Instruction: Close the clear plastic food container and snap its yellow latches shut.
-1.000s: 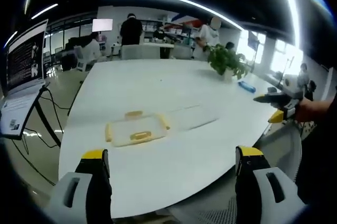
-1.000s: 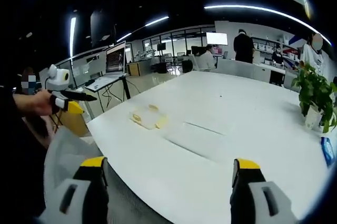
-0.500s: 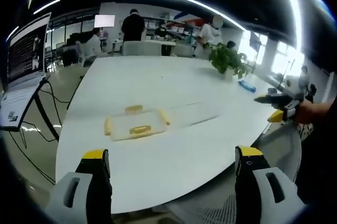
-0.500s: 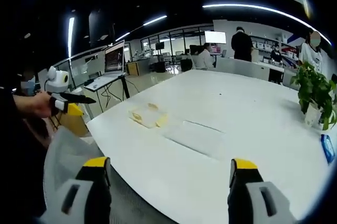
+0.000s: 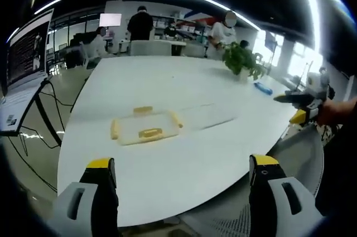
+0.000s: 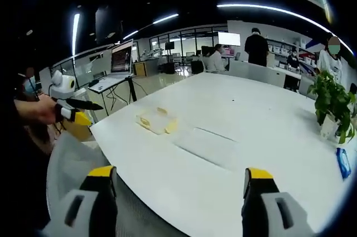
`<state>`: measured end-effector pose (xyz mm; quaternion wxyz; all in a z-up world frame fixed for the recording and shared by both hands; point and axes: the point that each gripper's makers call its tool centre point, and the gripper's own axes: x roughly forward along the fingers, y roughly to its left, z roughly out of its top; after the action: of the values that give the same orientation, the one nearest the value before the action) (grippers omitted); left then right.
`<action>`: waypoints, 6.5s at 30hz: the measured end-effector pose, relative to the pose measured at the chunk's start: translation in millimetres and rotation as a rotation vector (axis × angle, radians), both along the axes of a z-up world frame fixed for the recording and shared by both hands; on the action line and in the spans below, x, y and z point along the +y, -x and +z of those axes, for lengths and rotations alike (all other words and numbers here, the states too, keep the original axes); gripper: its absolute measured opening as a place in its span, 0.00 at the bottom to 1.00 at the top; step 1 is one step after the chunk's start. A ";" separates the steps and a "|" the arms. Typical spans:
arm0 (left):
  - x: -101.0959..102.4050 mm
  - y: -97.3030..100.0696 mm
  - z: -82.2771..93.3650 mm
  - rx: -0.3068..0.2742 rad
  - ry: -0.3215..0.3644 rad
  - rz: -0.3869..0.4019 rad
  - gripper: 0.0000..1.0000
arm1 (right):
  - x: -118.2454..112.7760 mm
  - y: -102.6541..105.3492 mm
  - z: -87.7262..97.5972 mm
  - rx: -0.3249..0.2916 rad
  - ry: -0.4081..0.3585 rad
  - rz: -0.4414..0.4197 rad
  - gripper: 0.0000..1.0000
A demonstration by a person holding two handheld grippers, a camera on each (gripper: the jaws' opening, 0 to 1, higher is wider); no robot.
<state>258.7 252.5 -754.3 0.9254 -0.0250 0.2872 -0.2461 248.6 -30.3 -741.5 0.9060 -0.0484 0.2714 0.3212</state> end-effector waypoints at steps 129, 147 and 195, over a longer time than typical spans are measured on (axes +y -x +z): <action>98.4 -61.7 -53.9 0.057 -0.035 -0.097 0.93 | 132.4 -70.9 -52.2 0.098 0.065 0.099 1.00; 98.6 -84.8 -58.0 0.070 -0.098 -0.154 0.94 | 137.3 -93.2 -61.2 0.093 0.071 0.118 1.00; 81.2 -118.2 -76.1 0.067 -0.310 -0.416 0.96 | 166.7 -123.4 -73.1 0.025 0.172 0.475 0.95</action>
<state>376.8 333.7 -830.4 0.8375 0.1684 0.3511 -0.3834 372.0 136.4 -814.6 0.7943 -0.1836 0.2901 0.5013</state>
